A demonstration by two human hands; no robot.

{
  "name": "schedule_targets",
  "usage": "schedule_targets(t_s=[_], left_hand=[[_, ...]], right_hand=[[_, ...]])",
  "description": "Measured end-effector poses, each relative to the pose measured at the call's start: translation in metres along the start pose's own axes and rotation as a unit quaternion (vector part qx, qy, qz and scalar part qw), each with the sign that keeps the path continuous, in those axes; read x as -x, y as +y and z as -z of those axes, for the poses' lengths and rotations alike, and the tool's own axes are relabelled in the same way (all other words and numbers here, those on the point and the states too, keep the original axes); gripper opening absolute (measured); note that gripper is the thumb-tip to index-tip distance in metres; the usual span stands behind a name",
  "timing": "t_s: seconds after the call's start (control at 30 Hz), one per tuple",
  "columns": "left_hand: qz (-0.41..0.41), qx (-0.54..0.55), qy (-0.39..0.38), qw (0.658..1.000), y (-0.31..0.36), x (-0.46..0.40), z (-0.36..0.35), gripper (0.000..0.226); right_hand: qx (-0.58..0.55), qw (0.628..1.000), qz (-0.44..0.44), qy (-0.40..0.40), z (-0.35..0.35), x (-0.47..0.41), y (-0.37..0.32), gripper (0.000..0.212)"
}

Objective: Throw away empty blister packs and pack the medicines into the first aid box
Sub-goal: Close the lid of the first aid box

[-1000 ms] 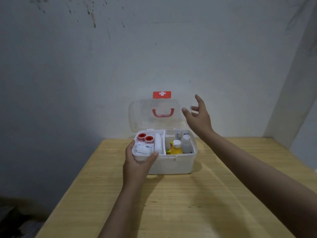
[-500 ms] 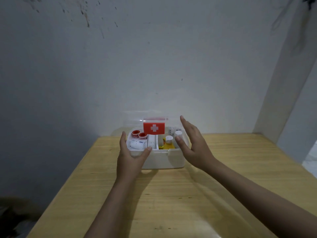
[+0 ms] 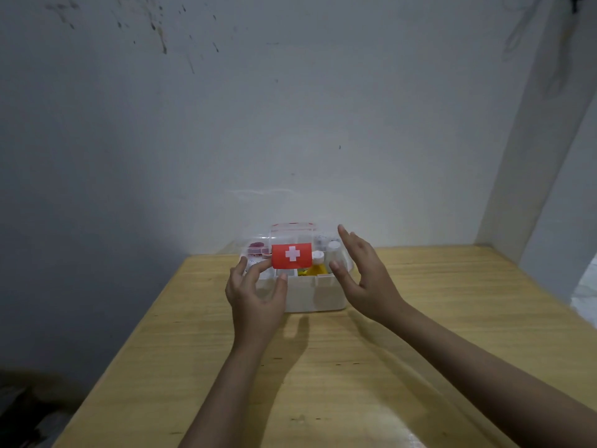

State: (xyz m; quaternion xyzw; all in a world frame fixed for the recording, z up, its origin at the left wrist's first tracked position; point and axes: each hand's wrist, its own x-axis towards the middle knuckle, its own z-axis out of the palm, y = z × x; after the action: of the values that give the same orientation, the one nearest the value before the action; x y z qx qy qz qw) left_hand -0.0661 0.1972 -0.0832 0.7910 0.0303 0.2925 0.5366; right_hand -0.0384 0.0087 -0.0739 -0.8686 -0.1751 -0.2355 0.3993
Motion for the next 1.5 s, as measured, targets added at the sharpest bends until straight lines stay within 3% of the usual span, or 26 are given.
schedule_targets(t_s=[0.27,0.47,0.67,0.83,0.97,1.27,1.5], left_hand=[[-0.089,-0.104,0.019,0.99,-0.019,0.025,-0.005,0.049],[-0.098,-0.156,0.05,0.982,-0.03,0.035,-0.006,0.05],[-0.113,-0.205,0.033,0.972,-0.031,0.022,0.0,0.071],[-0.126,-0.236,0.005,0.964,-0.038,0.015,0.003,0.068],[-0.129,-0.244,0.007,0.961,-0.042,0.013,0.006,0.063],[-0.166,-0.23,0.006,0.959,-0.039,0.003,0.005,0.053],[-0.2,-0.238,0.01,0.95,-0.043,-0.013,0.011,0.067]], right_hand=[[0.018,1.0,0.011,-0.007,-0.008,0.016,0.009,0.066],[0.036,0.999,-0.003,-0.01,-0.013,0.029,0.01,0.069],[0.048,0.999,-0.011,-0.002,-0.015,0.03,0.011,0.064],[0.054,0.998,-0.017,0.014,-0.019,0.031,0.014,0.06],[0.11,0.99,0.053,0.069,-0.021,0.019,0.01,0.054],[0.154,0.982,0.096,0.054,-0.036,0.003,-0.003,0.054],[0.109,0.988,0.081,0.073,-0.043,0.005,-0.005,0.051]])
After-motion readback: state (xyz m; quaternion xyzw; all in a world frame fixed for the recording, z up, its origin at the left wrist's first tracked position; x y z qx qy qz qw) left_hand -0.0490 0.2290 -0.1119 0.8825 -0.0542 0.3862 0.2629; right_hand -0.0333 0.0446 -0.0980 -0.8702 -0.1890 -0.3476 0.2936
